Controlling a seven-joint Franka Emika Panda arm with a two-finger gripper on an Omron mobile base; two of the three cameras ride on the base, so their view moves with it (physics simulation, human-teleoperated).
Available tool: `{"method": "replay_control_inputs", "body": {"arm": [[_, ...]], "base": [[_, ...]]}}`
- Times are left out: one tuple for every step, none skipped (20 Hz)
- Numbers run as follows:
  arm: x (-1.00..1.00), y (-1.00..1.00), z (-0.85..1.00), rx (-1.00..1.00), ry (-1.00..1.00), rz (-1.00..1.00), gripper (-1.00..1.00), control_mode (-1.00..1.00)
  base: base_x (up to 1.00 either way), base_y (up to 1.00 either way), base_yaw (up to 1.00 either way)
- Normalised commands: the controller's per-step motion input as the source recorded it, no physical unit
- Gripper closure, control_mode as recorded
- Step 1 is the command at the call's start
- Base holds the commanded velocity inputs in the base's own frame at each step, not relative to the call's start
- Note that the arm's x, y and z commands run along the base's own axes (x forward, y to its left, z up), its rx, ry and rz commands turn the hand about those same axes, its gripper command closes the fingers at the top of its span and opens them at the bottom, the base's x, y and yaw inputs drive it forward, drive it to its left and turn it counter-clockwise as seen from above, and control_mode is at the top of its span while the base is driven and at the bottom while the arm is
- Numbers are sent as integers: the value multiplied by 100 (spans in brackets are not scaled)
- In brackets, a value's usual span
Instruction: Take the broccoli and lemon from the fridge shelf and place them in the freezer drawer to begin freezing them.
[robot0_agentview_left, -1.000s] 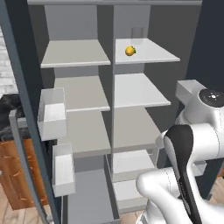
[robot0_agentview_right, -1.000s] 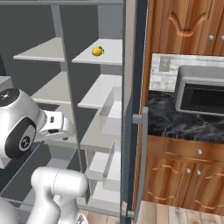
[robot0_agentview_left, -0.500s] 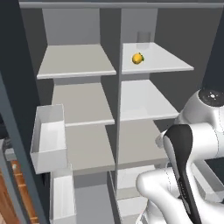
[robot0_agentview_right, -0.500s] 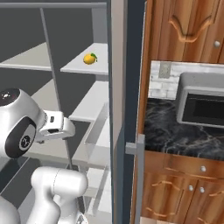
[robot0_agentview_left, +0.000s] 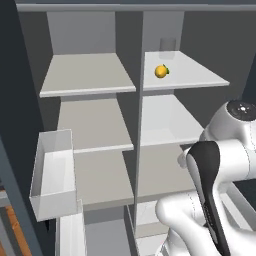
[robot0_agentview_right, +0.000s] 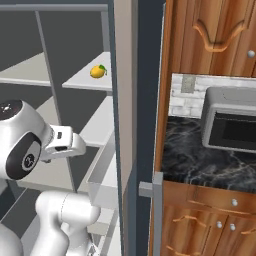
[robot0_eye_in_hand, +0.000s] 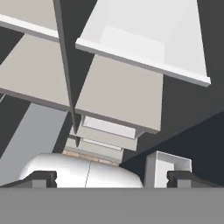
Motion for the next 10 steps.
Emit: {"method": "replay_control_inputs", "body": {"arm": [[39, -3, 68, 0, -6, -3, -100, -100], [43, -2, 91, 0, -14, -4, -100, -100], [48, -1, 93, 0, -15, -2, -100, -100], [44, -6, 100, 0, -18, -4, -100, -100], [45, -6, 100, 0, -17, -3, -100, -100], [44, -6, 100, 0, -14, -3, -100, -100], [45, -8, 100, 0, -15, -2, -100, -100], [40, -14, 100, 0, -15, -3, -100, -100], [39, -14, 93, 0, -12, -5, -100, -100], [36, -6, 89, 0, -12, -6, -100, -100]], "base": [[0, 0, 0], [0, 0, 0], [0, 0, 0], [0, 0, 0], [0, 0, 0], [0, 0, 0], [0, 0, 0], [0, 0, 0], [0, 0, 0], [0, 0, 0]]}}
